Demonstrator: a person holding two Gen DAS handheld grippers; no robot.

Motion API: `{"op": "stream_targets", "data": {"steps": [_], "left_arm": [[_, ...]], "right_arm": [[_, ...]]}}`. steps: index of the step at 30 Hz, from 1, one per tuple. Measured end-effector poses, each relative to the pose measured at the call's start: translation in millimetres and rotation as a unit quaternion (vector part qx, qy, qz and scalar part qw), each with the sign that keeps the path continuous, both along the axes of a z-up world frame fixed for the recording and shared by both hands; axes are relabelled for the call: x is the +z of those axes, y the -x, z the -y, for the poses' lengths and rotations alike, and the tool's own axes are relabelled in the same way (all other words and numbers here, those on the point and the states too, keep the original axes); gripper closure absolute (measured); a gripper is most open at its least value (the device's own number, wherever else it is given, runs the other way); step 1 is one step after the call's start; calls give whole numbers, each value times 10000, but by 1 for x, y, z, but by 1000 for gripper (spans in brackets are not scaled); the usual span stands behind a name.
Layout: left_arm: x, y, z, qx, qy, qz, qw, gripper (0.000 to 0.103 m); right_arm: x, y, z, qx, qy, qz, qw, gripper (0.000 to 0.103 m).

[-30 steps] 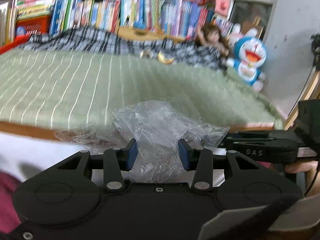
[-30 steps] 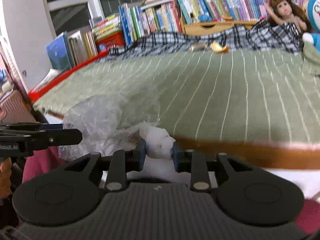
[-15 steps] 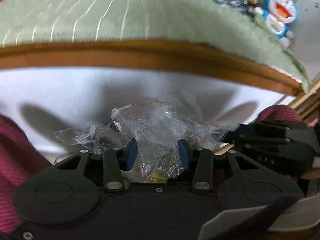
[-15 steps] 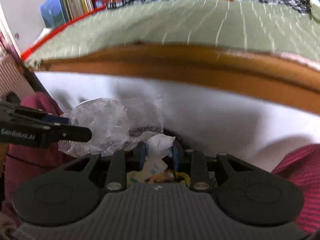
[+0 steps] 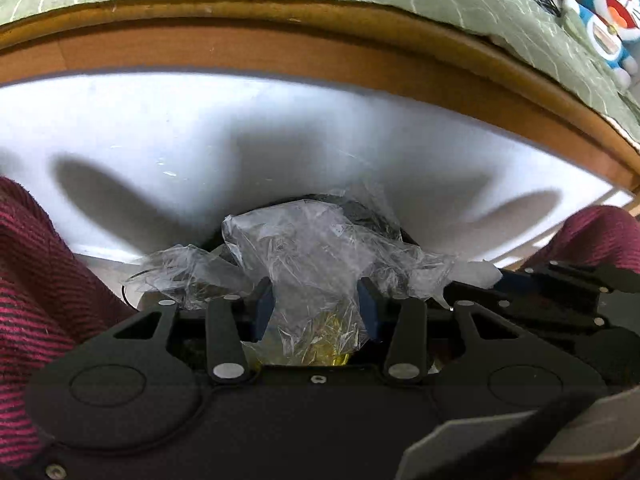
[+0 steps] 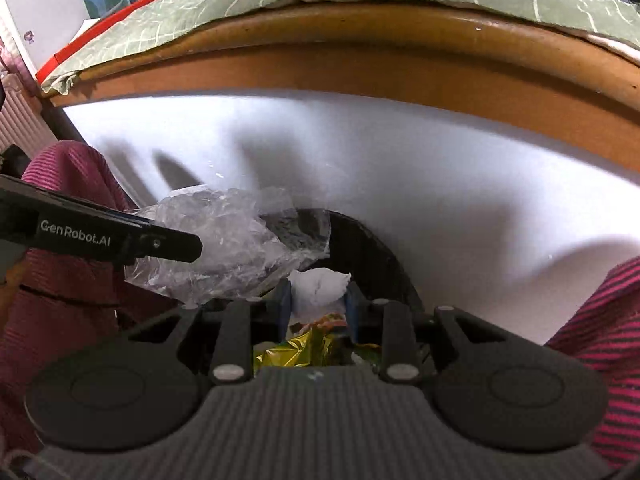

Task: Organize books
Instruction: 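Open both tools to drop the items and raise them above the bed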

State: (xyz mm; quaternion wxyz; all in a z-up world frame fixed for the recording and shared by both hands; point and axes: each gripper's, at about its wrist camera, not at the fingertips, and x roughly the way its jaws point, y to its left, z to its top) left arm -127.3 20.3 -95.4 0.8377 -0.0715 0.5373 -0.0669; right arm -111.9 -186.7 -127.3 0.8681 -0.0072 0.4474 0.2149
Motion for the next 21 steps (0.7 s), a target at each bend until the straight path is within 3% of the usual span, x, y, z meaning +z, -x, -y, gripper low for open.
{"op": "stream_targets", "data": {"steps": [8, 10, 12, 13, 15, 21], "left_arm": [[0, 0, 9, -23, -34, -21, 10000, 59], [1, 0, 10, -20, -46, -7, 10000, 54], [3, -1, 9, -8, -28, 11, 10000, 47], [3, -1, 9, -3, -29, 27, 10000, 42], [4, -1, 10, -6, -59, 57, 10000, 37], [12, -2, 9, 15, -119, 162, 9998, 30]], "right_arm": [[-2, 0, -2, -8, 22, 0, 10000, 66], [-1, 0, -3, -4, 16, 14, 10000, 66], [-1, -1, -2, -14, 10, 25, 10000, 60], [-1, -1, -2, -23, -4, 30, 10000, 52], [0, -1, 0, -28, -41, 29, 10000, 50], [2, -1, 1, -43, -52, 59, 10000, 45]]}}
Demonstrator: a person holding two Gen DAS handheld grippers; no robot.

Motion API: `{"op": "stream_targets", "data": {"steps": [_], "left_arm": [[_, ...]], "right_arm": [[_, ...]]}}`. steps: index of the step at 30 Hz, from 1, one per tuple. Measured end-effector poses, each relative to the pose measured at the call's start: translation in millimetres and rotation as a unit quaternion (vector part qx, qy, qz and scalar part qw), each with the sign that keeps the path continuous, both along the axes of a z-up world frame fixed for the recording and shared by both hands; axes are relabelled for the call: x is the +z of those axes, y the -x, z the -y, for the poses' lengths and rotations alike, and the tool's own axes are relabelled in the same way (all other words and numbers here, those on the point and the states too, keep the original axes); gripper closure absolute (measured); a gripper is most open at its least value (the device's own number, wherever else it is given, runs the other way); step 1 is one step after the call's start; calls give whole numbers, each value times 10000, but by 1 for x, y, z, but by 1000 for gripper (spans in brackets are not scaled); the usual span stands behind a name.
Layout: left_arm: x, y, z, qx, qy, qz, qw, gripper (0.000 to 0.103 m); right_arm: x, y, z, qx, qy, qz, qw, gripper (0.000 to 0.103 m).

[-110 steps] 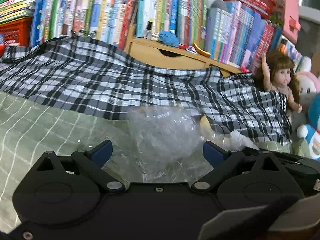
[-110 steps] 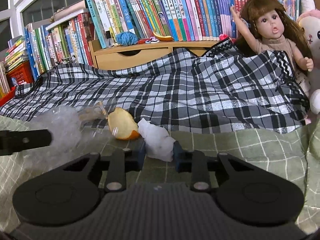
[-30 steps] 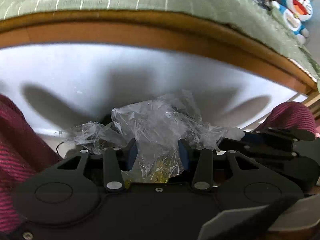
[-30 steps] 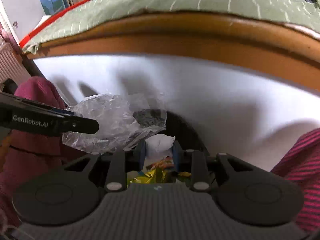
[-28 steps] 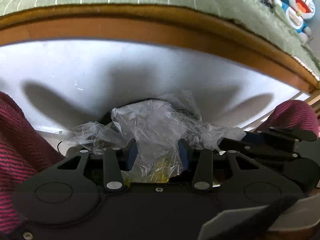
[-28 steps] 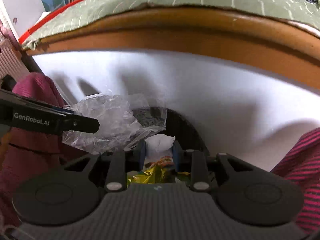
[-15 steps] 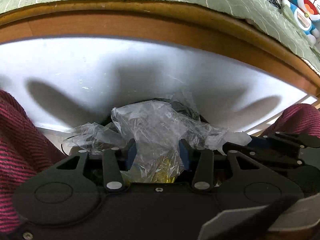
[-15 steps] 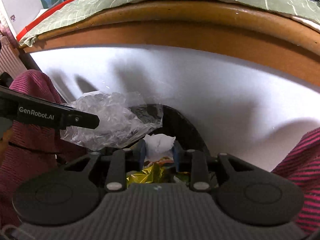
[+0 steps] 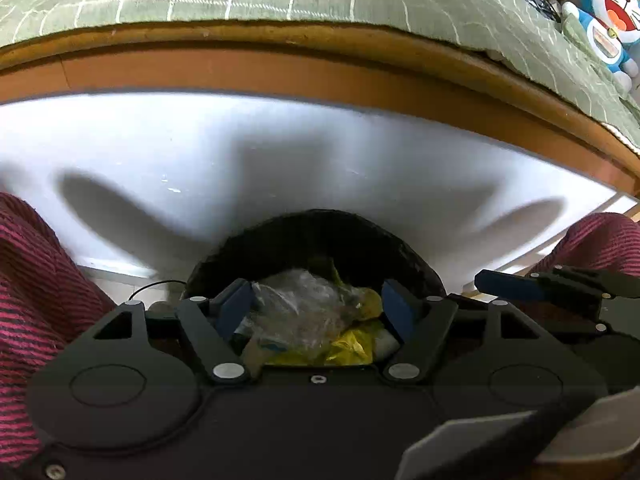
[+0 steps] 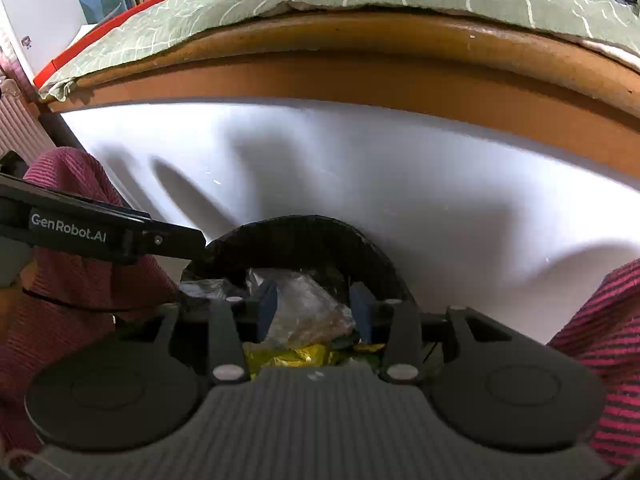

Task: Organize books
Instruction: 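Open both tools to drop the items and raise them above the bed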

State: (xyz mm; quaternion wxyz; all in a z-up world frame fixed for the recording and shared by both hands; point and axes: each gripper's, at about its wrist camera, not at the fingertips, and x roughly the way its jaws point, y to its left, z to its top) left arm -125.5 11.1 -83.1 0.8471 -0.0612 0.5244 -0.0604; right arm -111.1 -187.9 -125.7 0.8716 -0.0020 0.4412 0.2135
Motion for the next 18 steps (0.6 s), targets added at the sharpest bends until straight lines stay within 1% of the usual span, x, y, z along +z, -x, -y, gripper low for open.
{"op": "stream_targets", "data": {"steps": [4, 6, 8, 11, 15, 18], "left_arm": [[8, 1, 1, -48, -13, 95, 9999, 30], [14, 5, 4, -186, -75, 175, 9996, 30], [25, 9, 8, -426, -154, 318, 9985, 29], [48, 12, 11, -789, -254, 638, 9945, 29], [90, 10, 10, -1088, -165, 1179, 9869, 26], [117, -1, 8, -1214, -83, 1538, 9806, 23]], "right_arm": [[3, 0, 2, -7, -54, -12, 10000, 45], [10, -1, 5, -20, -252, -70, 9997, 45], [21, -2, 10, -11, -468, -52, 9989, 45], [43, -4, 13, 31, -572, 183, 9982, 45], [78, -8, 20, 129, -686, 603, 9957, 45], [104, -17, 26, 157, -693, 961, 9928, 43]]}}
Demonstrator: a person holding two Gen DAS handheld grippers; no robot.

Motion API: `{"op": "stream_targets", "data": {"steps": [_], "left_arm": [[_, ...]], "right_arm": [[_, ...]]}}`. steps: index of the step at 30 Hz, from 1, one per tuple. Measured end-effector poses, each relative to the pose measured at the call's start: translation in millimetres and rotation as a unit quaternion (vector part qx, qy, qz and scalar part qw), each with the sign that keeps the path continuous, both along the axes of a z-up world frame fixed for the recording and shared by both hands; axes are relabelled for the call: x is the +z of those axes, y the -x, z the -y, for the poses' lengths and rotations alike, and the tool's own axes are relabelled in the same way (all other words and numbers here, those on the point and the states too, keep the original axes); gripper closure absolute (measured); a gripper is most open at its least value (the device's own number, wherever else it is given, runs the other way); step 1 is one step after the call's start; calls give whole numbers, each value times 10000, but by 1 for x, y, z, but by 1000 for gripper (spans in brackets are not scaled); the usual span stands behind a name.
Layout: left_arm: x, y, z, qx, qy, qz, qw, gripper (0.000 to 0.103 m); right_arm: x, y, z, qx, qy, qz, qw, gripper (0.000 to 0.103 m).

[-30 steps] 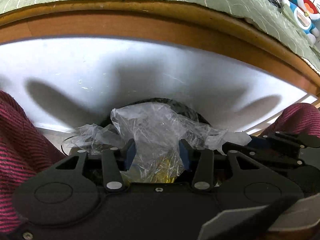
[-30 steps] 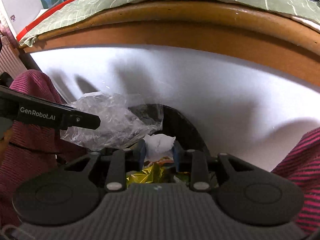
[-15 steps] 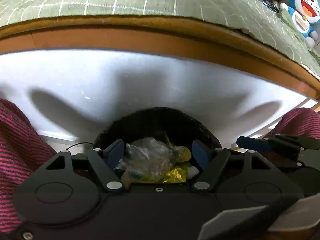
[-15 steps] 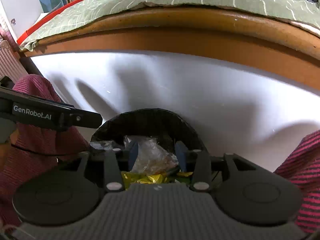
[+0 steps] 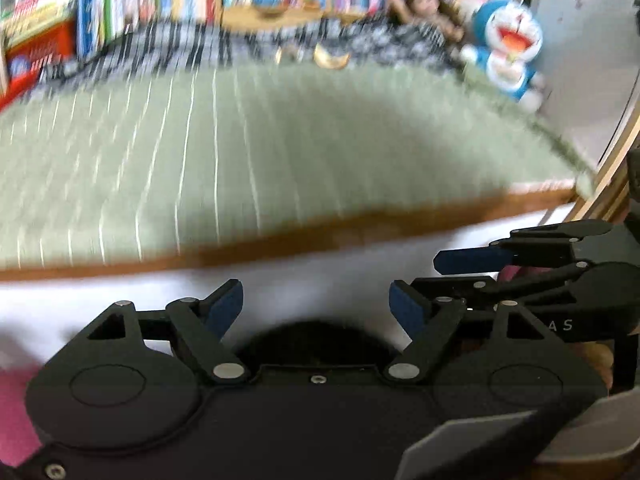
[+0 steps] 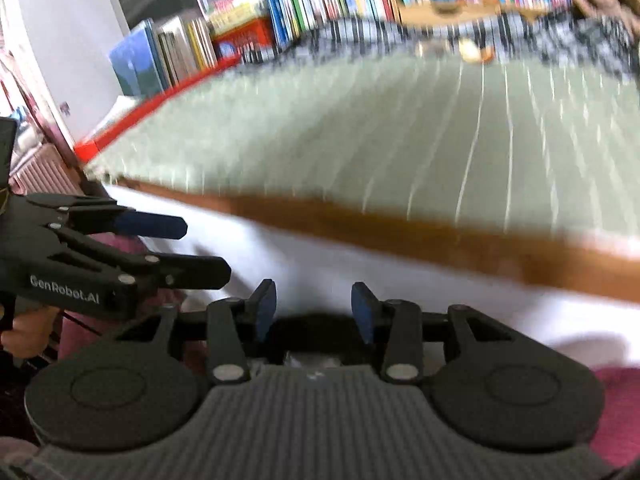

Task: Organize books
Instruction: 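Open both tools to drop the items and raise them above the bed, then grasp the small wrapper with the left tool while the right tool grasps the apple slice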

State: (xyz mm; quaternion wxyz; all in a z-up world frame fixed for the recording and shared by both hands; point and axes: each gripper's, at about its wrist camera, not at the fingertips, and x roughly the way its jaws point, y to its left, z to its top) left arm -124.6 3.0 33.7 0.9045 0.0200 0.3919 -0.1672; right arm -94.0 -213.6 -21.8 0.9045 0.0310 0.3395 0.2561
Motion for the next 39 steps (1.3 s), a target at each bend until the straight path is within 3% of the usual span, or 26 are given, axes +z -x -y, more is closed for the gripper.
{"op": "stream_targets", "data": {"steps": [9, 14, 19, 25, 28, 33, 39], "left_arm": [[59, -83, 14, 246, 202, 1006, 9944, 17], [73, -154, 24, 366, 406, 1184, 9915, 15], [73, -224, 42, 508, 278, 1335, 9894, 13], [45, -312, 66, 861, 211, 1121, 9897, 13], [27, -346, 69, 871, 555, 1098, 9886, 13], [0, -399, 66, 1345, 790, 589, 9860, 14], [-21, -442, 59, 1480, 1307, 227, 9801, 25]], "right_arm": [[57, -60, 28, -736, 214, 965, 9924, 38], [72, -106, 41, -1123, 382, 1217, 9855, 33], [77, -159, 49, -1362, 461, 1310, 9809, 30], [69, -219, 56, -1568, 575, 1193, 9787, 25], [58, -247, 58, -1559, 674, 1013, 9803, 22], [40, -288, 57, -1527, 889, 850, 9806, 18], [29, -330, 52, -1502, 887, 675, 9824, 18]]}}
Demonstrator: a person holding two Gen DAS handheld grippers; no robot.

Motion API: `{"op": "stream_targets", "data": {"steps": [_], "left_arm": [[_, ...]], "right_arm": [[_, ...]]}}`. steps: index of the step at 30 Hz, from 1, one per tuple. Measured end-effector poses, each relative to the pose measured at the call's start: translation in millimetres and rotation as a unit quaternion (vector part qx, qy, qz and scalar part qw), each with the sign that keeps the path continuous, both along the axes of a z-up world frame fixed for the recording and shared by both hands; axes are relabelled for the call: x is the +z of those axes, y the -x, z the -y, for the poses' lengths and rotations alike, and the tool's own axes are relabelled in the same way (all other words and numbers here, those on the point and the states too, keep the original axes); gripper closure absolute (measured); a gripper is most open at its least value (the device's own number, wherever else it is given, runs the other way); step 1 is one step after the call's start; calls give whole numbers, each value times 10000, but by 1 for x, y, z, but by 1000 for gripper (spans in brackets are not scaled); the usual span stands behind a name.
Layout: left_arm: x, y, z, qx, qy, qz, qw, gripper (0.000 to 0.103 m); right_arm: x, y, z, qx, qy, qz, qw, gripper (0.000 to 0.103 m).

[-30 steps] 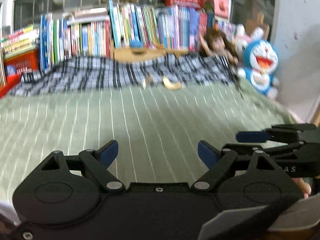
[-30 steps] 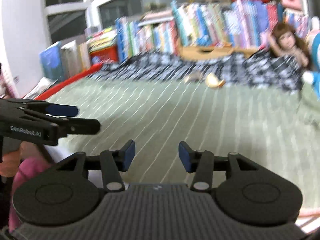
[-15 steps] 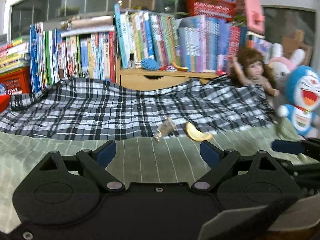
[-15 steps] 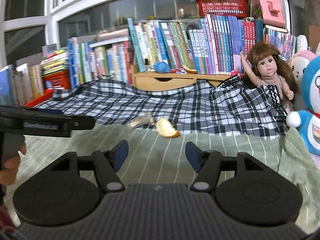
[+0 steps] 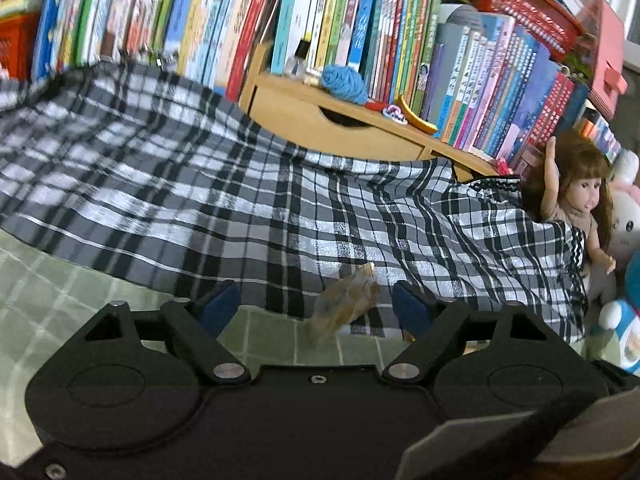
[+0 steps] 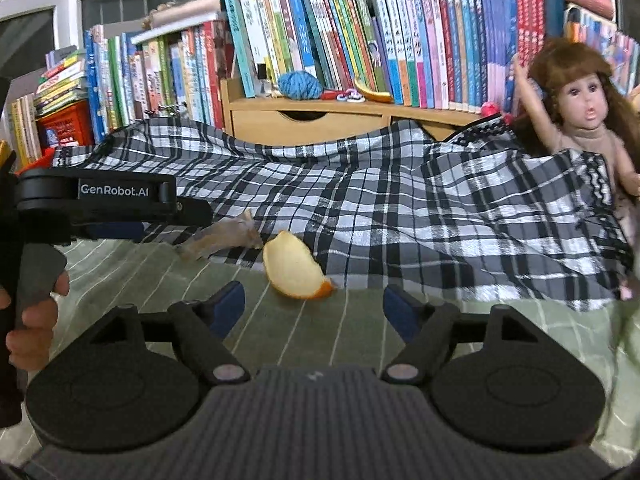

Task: Organize books
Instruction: 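Grasp the small wrapper with the left tool while the right tool grasps the apple slice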

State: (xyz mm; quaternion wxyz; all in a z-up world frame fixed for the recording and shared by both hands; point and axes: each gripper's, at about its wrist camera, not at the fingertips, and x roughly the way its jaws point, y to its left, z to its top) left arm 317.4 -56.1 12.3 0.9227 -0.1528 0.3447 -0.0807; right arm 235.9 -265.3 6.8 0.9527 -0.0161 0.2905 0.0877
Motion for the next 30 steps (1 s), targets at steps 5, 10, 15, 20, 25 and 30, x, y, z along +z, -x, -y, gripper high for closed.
{"op": "stream_targets", "data": {"steps": [5, 10, 15, 20, 25, 30], "left_arm": [[-12, -13, 0, -129, 322, -176, 9992, 31], [-19, -18, 9, -211, 277, -207, 9992, 36], [-21, -17, 17, -267, 104, -183, 9994, 63], [-21, -15, 20, -359, 24, -198, 9992, 82], [-16, -11, 21, -333, -80, -131, 9993, 90], [-7, 0, 22, -344, -286, -3, 9990, 91]], "right_arm": [[-8, -24, -6, 50, 57, -124, 9999, 18], [-16, -40, -9, 76, 79, -273, 9996, 18], [-23, -42, -12, 192, 59, -329, 9993, 27], [-20, -38, -13, 251, -5, -270, 9993, 52], [-17, -33, -15, 145, 102, -236, 9996, 55], [-14, -23, -14, 99, 70, -204, 9997, 56]]}}
